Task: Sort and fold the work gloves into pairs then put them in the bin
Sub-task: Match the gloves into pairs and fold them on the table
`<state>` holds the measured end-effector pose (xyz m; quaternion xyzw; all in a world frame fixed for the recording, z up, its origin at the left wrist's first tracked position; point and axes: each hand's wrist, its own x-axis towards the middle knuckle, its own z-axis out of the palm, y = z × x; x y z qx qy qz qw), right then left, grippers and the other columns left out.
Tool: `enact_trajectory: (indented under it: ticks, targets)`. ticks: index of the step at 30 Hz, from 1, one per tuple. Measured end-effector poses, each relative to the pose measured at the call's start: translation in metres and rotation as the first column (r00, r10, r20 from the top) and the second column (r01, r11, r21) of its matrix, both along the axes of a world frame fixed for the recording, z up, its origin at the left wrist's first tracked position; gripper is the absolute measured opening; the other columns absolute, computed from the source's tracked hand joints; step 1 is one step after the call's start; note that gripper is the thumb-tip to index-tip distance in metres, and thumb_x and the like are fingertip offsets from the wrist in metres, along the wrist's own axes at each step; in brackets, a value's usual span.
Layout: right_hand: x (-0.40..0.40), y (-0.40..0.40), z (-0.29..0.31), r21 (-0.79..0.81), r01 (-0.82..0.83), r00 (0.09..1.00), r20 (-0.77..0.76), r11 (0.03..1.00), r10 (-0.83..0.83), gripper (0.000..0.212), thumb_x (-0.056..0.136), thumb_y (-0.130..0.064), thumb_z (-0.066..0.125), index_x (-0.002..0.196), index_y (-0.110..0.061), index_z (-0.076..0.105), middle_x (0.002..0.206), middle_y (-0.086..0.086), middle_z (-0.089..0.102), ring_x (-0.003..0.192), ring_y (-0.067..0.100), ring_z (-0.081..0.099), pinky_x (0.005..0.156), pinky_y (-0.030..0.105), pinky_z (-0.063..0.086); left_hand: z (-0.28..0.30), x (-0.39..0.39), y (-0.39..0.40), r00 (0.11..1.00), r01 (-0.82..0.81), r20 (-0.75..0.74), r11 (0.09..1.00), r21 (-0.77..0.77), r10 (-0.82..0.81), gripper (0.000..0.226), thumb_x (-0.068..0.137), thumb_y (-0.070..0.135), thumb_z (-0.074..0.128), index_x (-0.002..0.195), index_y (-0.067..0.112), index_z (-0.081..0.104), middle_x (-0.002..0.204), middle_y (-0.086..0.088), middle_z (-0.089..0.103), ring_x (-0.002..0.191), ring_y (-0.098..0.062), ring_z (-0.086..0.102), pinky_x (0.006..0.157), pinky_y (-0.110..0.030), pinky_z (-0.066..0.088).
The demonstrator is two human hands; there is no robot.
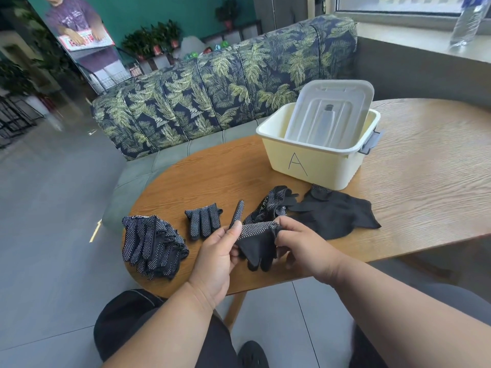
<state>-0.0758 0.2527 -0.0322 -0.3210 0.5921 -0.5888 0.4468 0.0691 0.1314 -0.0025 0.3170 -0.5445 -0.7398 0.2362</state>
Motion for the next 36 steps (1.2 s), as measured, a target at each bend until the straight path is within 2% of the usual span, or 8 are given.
enact_trajectory:
  ticks: [4, 8, 12, 22, 26, 29, 33, 36]
  targets:
    - [-0.001, -0.003, -0.007, -0.046, -0.011, 0.997, 0.078, 0.999, 0.015, 0.036, 0.068, -0.01, 0.053, 0.102, -0.001, 0.06, 0.082, 0.02, 0.067, 0.078, 0.025, 0.064, 0.068, 0.036, 0.046, 0.0, 0.0, 0.001, 0.999, -0.04, -0.009, 0.985, 0.165, 0.042, 0.036, 0.084, 0.032, 0.069, 0.113, 0.011, 0.067, 0.104, -0.012, 0.071, 0.083, -0.018, 0.067, 0.073, -0.031, 0.051]
    - [0.0, -0.006, -0.015, -0.098, 0.024, 0.999, 0.03, 0.995, -0.021, 0.024, 0.078, -0.005, 0.063, 0.095, -0.02, 0.068, 0.084, 0.008, 0.069, 0.078, 0.018, 0.062, 0.072, 0.031, 0.048, 0.005, 0.0, 0.004, 0.999, 0.049, 0.0, 0.961, 0.273, -0.051, 0.039, 0.086, 0.028, 0.065, 0.119, 0.008, 0.07, 0.116, -0.016, 0.072, 0.095, -0.024, 0.069, 0.085, -0.042, 0.056]
    - [-0.001, -0.007, -0.017, -0.099, 0.034, 0.991, -0.124, 0.994, -0.046, 0.015, 0.082, -0.014, 0.07, 0.094, -0.024, 0.071, 0.091, 0.0, 0.074, 0.086, 0.014, 0.066, 0.085, 0.039, 0.053, 0.009, 0.001, 0.001, 0.99, 0.139, -0.043, 0.933, 0.333, -0.132, 0.05, 0.092, 0.026, 0.061, 0.136, 0.002, 0.06, 0.137, -0.025, 0.062, 0.122, -0.039, 0.06, 0.116, -0.063, 0.033]
    - [-0.001, 0.0, 0.005, -0.064, 0.128, 0.985, -0.109, 0.99, -0.134, 0.054, 0.103, -0.052, 0.055, 0.099, 0.0, 0.073, 0.09, 0.018, 0.077, 0.076, 0.015, 0.061, 0.076, 0.034, 0.045, 0.014, 0.006, -0.011, 0.958, 0.211, 0.213, 0.974, -0.079, -0.19, 0.047, 0.09, 0.027, 0.056, 0.135, 0.042, 0.059, 0.113, -0.006, 0.076, 0.106, -0.03, 0.074, 0.088, -0.045, 0.057]
    - [-0.002, 0.006, 0.014, -0.053, 0.162, 0.981, 0.114, 0.985, -0.155, 0.053, 0.107, -0.047, 0.051, 0.104, -0.001, 0.076, 0.092, 0.016, 0.078, 0.071, 0.014, 0.07, 0.063, 0.02, 0.049, 0.01, 0.006, -0.012, 0.944, 0.204, 0.311, 0.938, -0.28, -0.113, 0.044, 0.1, 0.013, 0.058, 0.136, 0.039, 0.056, 0.104, 0.0, 0.073, 0.095, -0.013, 0.07, 0.085, -0.031, 0.054]
    - [-0.001, 0.006, 0.019, -0.035, 0.21, 0.903, 0.391, 0.977, -0.18, 0.049, 0.106, -0.044, 0.052, 0.116, -0.002, 0.075, 0.11, 0.017, 0.078, 0.098, 0.024, 0.076, 0.084, 0.033, 0.056, 0.004, 0.005, -0.009, 0.938, 0.199, 0.333, 0.937, -0.288, -0.097, 0.038, 0.099, 0.019, 0.063, 0.134, 0.034, 0.06, 0.113, 0.007, 0.066, 0.11, -0.007, 0.062, 0.088, -0.025, 0.047]
    - [0.002, 0.007, 0.026, -0.016, 0.182, 0.818, 0.558, 0.983, -0.142, 0.053, 0.103, -0.045, 0.057, 0.124, 0.001, 0.071, 0.119, 0.024, 0.073, 0.101, 0.03, 0.073, 0.088, 0.038, 0.058, -0.001, 0.003, -0.006, 0.951, 0.191, 0.256, 0.98, -0.052, -0.172, 0.052, 0.084, 0.045, 0.071, 0.133, 0.029, 0.063, 0.131, 0.002, 0.069, 0.121, -0.013, 0.061, 0.106, -0.038, 0.043]
    - [0.005, 0.007, 0.025, -0.006, 0.141, 0.796, 0.596, 0.99, -0.11, 0.053, 0.101, -0.045, 0.059, 0.126, 0.001, 0.071, 0.124, 0.027, 0.071, 0.107, 0.034, 0.072, 0.094, 0.042, 0.056, -0.007, 0.0, -0.004, 0.969, 0.199, 0.126, 0.973, 0.113, -0.213, 0.047, 0.086, 0.038, 0.073, 0.127, 0.017, 0.066, 0.123, -0.006, 0.073, 0.109, -0.018, 0.067, 0.097, -0.038, 0.049]
